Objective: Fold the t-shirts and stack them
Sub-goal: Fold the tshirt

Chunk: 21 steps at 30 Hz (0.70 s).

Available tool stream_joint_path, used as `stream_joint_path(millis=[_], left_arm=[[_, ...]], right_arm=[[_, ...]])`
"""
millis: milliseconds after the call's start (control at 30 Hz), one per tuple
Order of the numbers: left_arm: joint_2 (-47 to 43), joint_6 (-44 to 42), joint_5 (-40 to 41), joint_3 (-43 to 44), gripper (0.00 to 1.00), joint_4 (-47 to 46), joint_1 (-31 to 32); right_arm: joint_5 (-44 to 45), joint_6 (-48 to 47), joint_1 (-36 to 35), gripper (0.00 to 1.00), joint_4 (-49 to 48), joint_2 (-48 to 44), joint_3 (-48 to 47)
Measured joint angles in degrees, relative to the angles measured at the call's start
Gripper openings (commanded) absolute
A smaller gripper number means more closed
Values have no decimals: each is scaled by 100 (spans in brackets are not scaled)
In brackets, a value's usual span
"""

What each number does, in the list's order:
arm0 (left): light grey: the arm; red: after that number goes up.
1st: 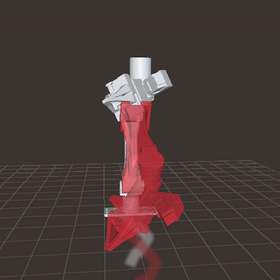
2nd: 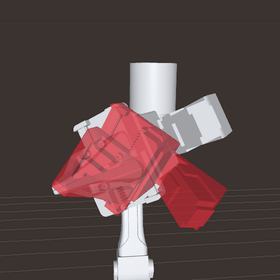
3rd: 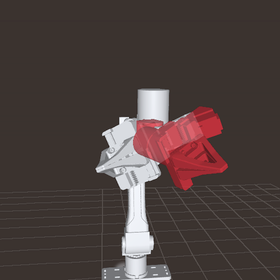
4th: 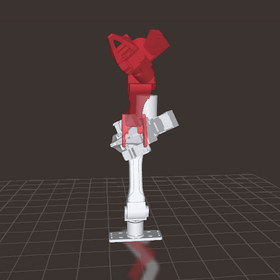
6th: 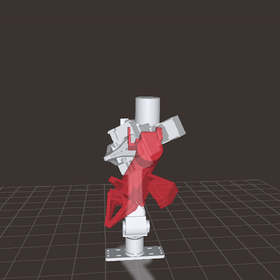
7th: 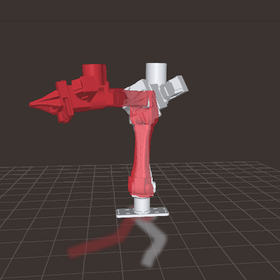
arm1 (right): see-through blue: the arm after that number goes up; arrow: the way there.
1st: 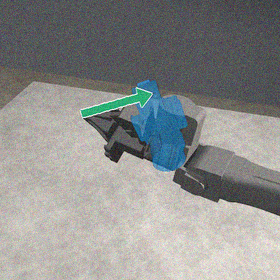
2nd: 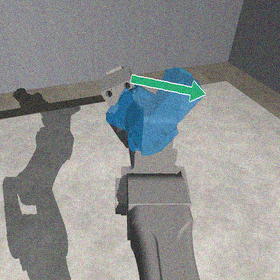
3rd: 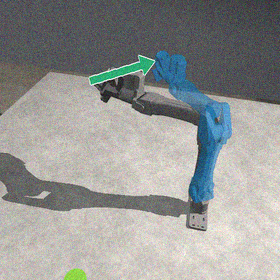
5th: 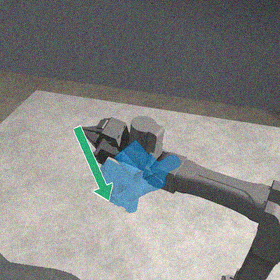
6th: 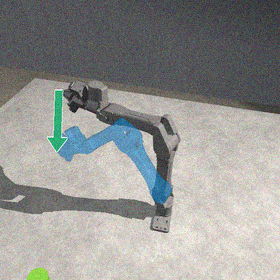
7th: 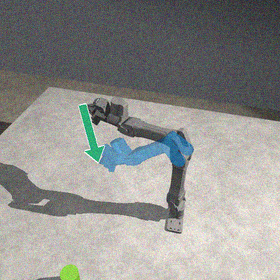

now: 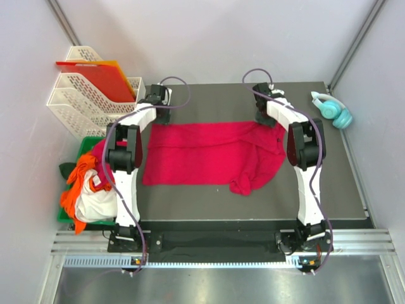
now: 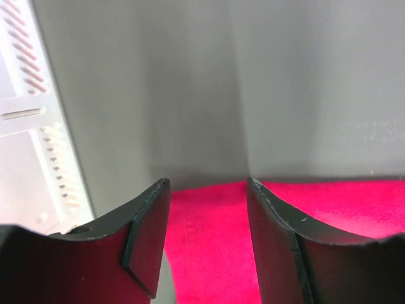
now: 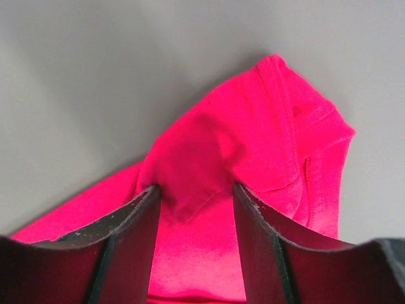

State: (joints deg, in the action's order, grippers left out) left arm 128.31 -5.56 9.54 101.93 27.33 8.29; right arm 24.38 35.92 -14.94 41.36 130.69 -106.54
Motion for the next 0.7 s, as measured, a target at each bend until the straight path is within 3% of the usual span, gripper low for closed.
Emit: stream_joint_path(millis=[533, 700], left_arm=[[1311, 127, 319, 2046, 56, 317, 96], [1283, 273, 332, 1987, 55, 249, 92]], right_arm=[[-455, -262, 409, 51, 850, 1228, -2229], [-476, -343, 415, 51, 824, 1244, -2245]])
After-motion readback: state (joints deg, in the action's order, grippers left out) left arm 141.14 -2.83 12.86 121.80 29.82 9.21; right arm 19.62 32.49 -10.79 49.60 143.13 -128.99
